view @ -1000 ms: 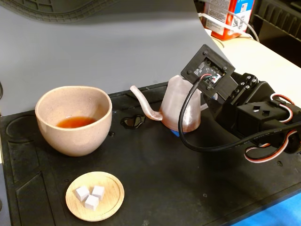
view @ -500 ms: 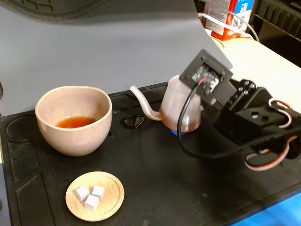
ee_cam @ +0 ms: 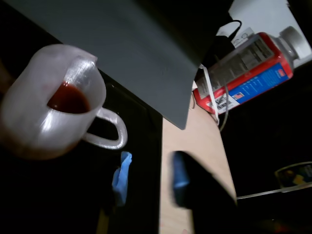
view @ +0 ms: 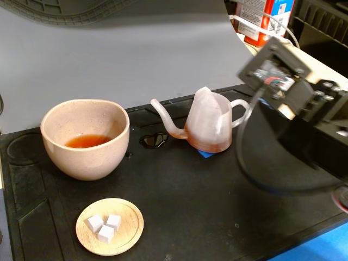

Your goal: Pick up a kettle and pour liquid into a cup.

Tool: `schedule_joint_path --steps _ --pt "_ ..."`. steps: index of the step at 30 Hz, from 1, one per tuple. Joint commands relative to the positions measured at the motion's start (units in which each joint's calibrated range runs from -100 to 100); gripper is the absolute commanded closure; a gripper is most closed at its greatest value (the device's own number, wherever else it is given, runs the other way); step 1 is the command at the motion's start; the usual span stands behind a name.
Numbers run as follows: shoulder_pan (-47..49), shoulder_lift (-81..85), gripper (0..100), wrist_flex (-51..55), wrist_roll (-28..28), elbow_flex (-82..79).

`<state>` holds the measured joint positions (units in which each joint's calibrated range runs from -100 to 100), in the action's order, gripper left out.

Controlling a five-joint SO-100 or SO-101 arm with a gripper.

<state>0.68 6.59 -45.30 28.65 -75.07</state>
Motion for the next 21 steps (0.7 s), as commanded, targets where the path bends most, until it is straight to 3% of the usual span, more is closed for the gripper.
schedule_joint_path --steps 1,13,17,21 --pt "0.35 9.88 98 -0.32 0.18 -3.42" --pt "0.42 34.96 99 0.29 11.94 -15.31" --pt "0.42 42.72 99 9.20 13.51 -15.31" --pt "-0.11 56.12 99 26.66 15.09 -15.31"
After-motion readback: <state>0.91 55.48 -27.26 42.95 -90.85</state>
